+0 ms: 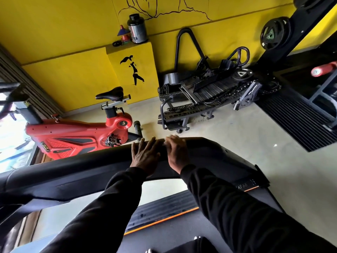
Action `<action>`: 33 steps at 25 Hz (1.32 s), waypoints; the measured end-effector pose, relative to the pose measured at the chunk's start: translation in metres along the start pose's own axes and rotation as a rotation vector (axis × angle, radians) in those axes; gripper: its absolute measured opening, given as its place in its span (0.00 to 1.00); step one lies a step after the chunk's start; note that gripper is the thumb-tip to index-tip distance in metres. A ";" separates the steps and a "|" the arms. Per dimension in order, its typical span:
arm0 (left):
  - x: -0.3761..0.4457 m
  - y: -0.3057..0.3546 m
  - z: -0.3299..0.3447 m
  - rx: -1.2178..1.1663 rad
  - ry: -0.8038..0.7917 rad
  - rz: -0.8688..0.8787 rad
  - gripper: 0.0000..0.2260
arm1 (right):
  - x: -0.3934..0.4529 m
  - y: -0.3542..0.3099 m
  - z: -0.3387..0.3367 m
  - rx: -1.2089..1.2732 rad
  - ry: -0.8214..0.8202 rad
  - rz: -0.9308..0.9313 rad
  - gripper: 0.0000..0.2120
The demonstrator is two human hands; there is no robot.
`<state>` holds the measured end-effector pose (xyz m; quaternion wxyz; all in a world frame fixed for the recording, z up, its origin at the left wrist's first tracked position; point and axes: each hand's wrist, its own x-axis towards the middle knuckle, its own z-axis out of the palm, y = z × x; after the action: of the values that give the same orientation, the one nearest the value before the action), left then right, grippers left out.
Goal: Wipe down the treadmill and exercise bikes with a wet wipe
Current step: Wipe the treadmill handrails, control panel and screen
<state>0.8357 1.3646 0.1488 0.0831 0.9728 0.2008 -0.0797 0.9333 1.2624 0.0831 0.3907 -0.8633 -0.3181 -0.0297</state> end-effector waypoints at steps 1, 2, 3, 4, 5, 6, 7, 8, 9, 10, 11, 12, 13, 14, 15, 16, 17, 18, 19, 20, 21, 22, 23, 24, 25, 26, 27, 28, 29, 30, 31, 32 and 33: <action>0.001 0.004 0.002 -0.003 -0.009 -0.012 0.25 | -0.009 -0.001 0.001 0.009 -0.042 -0.078 0.22; 0.003 0.006 0.003 -0.002 -0.019 -0.020 0.25 | -0.015 0.009 0.000 0.015 -0.067 -0.148 0.21; 0.004 0.006 0.004 0.000 -0.028 -0.027 0.25 | -0.018 0.026 -0.007 0.023 -0.080 -0.171 0.19; 0.004 0.005 0.005 0.003 -0.033 -0.034 0.25 | -0.018 0.043 -0.014 0.030 -0.081 -0.136 0.18; 0.005 0.005 0.005 0.007 -0.031 -0.040 0.25 | -0.016 0.057 -0.021 0.034 -0.073 -0.047 0.18; 0.005 0.005 0.006 0.009 -0.031 -0.049 0.25 | -0.014 0.065 -0.026 0.025 -0.055 0.063 0.18; 0.006 0.007 0.006 0.011 -0.031 -0.058 0.25 | -0.012 0.065 -0.028 0.010 -0.043 0.155 0.19; 0.008 0.009 0.006 0.015 -0.029 -0.068 0.25 | -0.011 0.056 -0.027 0.005 -0.052 0.191 0.19; 0.009 0.011 0.007 0.017 -0.028 -0.079 0.25 | -0.012 0.044 -0.023 0.021 -0.079 0.164 0.20; 0.010 0.013 0.006 0.015 -0.031 -0.092 0.25 | -0.017 0.036 -0.019 0.049 -0.106 0.092 0.21; 0.011 0.015 0.006 0.012 -0.038 -0.103 0.24 | -0.024 0.035 -0.018 0.069 -0.129 -0.005 0.22; 0.012 0.015 0.006 0.011 -0.044 -0.111 0.24 | -0.030 0.042 -0.019 0.066 -0.148 -0.091 0.24; 0.012 0.015 0.007 0.016 -0.048 -0.114 0.24 | -0.033 0.057 -0.024 0.039 -0.152 -0.137 0.25; 0.012 0.015 0.008 0.027 -0.046 -0.115 0.24 | -0.031 0.071 -0.027 0.010 -0.145 -0.121 0.26; 0.012 0.015 0.008 0.040 -0.042 -0.118 0.24 | -0.026 0.081 -0.031 -0.017 -0.124 -0.039 0.26; 0.012 0.015 0.008 0.048 -0.043 -0.125 0.24 | -0.020 0.082 -0.034 -0.039 -0.094 0.085 0.26; 0.013 0.016 0.008 0.049 -0.049 -0.133 0.24 | -0.014 0.076 -0.035 -0.043 -0.072 0.203 0.26; 0.014 0.017 0.008 0.051 -0.054 -0.142 0.24 | -0.010 0.062 -0.033 -0.030 -0.070 0.266 0.26; 0.014 0.018 0.008 0.056 -0.056 -0.147 0.24 | -0.011 0.047 -0.030 -0.005 -0.087 0.245 0.25; 0.014 0.019 0.008 0.062 -0.056 -0.149 0.24 | -0.016 0.037 -0.025 0.020 -0.116 0.154 0.24; 0.014 0.020 0.007 0.063 -0.056 -0.150 0.24 | -0.024 0.036 -0.021 0.036 -0.153 0.034 0.24; 0.015 0.021 0.007 0.061 -0.058 -0.149 0.24 | -0.033 0.042 -0.022 0.044 -0.187 -0.078 0.26; 0.015 0.021 0.007 0.059 -0.062 -0.148 0.24 | -0.039 0.054 -0.026 0.036 -0.205 -0.151 0.28; 0.015 0.021 0.007 0.059 -0.064 -0.150 0.24 | -0.039 0.068 -0.030 0.017 -0.207 -0.168 0.30; 0.015 0.021 0.007 0.063 -0.063 -0.153 0.24 | -0.035 0.078 -0.032 -0.006 -0.182 -0.129 0.32; 0.016 0.021 0.008 0.064 -0.061 -0.156 0.24 | -0.027 0.081 -0.034 -0.025 -0.142 -0.036 0.35; 0.017 0.021 0.008 0.060 -0.056 -0.159 0.24 | -0.019 0.076 -0.035 -0.033 -0.110 0.075 0.35; 0.018 0.021 0.009 0.054 -0.052 -0.159 0.24 | -0.012 0.064 -0.033 -0.040 -0.103 0.146 0.33; 0.018 0.022 0.011 0.052 -0.051 -0.159 0.24 | -0.009 0.050 -0.031 -0.037 -0.116 0.142 0.30; 0.019 0.024 0.011 0.056 -0.052 -0.159 0.24 | -0.010 0.042 -0.025 -0.028 -0.138 0.070 0.29; 0.019 0.025 0.010 0.061 -0.057 -0.160 0.24 | -0.013 0.041 -0.022 -0.016 -0.161 -0.028 0.29; 0.019 0.025 0.009 0.064 -0.065 -0.162 0.24 | -0.015 0.048 -0.023 -0.002 -0.181 -0.115 0.29; 0.019 0.026 0.008 0.063 -0.072 -0.167 0.24 | -0.015 0.062 -0.027 -0.004 -0.182 -0.142 0.30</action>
<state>0.8622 1.3464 0.1407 0.0527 0.9514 0.2753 -0.1278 0.9619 1.2054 0.0564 0.3555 -0.8384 -0.4126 0.0205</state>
